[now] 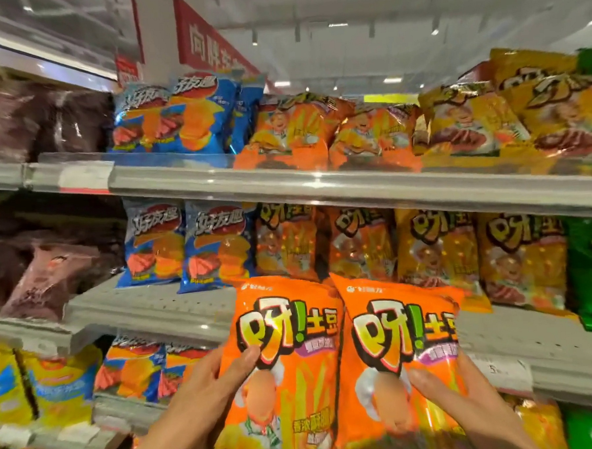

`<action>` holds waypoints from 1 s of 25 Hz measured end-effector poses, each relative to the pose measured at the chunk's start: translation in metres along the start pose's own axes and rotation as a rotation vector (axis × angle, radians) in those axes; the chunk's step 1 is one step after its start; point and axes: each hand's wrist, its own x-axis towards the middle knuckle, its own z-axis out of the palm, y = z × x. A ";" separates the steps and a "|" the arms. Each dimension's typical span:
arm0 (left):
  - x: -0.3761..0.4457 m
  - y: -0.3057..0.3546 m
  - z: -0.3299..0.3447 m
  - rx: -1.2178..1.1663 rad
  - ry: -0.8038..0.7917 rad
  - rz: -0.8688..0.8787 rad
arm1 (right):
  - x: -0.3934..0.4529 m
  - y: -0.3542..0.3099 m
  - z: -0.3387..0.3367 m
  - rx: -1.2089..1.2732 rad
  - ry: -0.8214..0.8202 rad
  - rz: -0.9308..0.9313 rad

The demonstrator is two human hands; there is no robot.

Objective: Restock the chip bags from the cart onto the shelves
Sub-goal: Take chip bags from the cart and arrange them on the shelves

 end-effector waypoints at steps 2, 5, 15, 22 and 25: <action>0.024 0.014 -0.004 0.018 -0.055 -0.007 | 0.015 -0.009 0.007 -0.018 0.042 0.009; 0.059 0.034 -0.010 0.050 -0.105 0.014 | 0.034 -0.023 0.012 -0.080 0.081 -0.003; 0.145 0.073 -0.040 0.121 -0.068 -0.017 | 0.116 -0.055 0.040 -0.015 0.053 0.086; 0.190 0.057 -0.031 0.179 0.072 0.046 | 0.161 -0.047 0.034 -0.078 0.208 0.246; 0.183 0.041 -0.033 0.167 0.068 0.072 | 0.153 -0.026 0.034 -0.094 0.146 0.247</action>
